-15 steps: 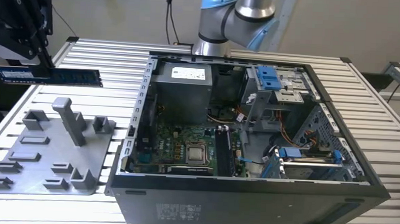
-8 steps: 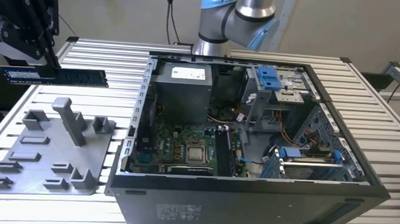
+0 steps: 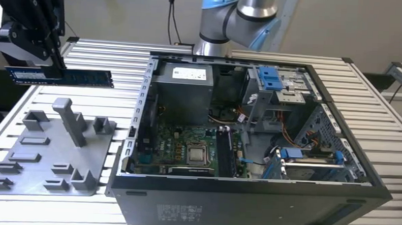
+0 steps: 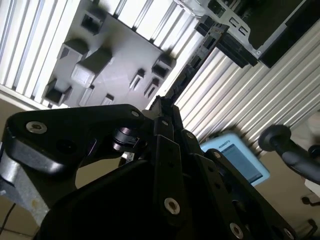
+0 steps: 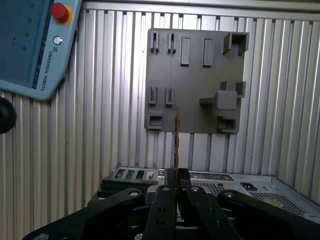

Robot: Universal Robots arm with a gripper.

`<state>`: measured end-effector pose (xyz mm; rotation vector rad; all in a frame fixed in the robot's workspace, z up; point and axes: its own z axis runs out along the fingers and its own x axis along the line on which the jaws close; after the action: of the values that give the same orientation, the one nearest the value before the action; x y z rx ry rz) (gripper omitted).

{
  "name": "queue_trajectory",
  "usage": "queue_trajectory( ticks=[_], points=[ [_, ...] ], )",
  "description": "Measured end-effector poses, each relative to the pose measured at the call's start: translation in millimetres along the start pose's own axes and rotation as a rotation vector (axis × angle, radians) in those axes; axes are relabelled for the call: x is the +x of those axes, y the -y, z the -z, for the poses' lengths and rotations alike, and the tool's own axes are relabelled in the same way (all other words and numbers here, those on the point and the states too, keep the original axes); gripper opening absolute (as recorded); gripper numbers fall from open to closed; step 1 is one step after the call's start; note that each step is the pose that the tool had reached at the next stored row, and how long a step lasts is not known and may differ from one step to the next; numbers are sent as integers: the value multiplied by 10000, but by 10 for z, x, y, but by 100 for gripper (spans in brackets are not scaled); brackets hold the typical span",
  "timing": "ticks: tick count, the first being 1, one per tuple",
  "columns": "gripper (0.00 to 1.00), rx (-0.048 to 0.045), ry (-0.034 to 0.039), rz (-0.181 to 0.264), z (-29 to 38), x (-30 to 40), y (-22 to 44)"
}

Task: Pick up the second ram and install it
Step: 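Pick up the second ram and move it above second insertion slot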

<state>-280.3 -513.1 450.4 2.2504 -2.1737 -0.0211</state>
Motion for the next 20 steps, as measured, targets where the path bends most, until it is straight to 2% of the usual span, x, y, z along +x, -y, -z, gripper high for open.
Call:
queue_trajectory(
  ticks=[20],
  points=[
    [14,0,0,0,3,5,138]
  ],
)
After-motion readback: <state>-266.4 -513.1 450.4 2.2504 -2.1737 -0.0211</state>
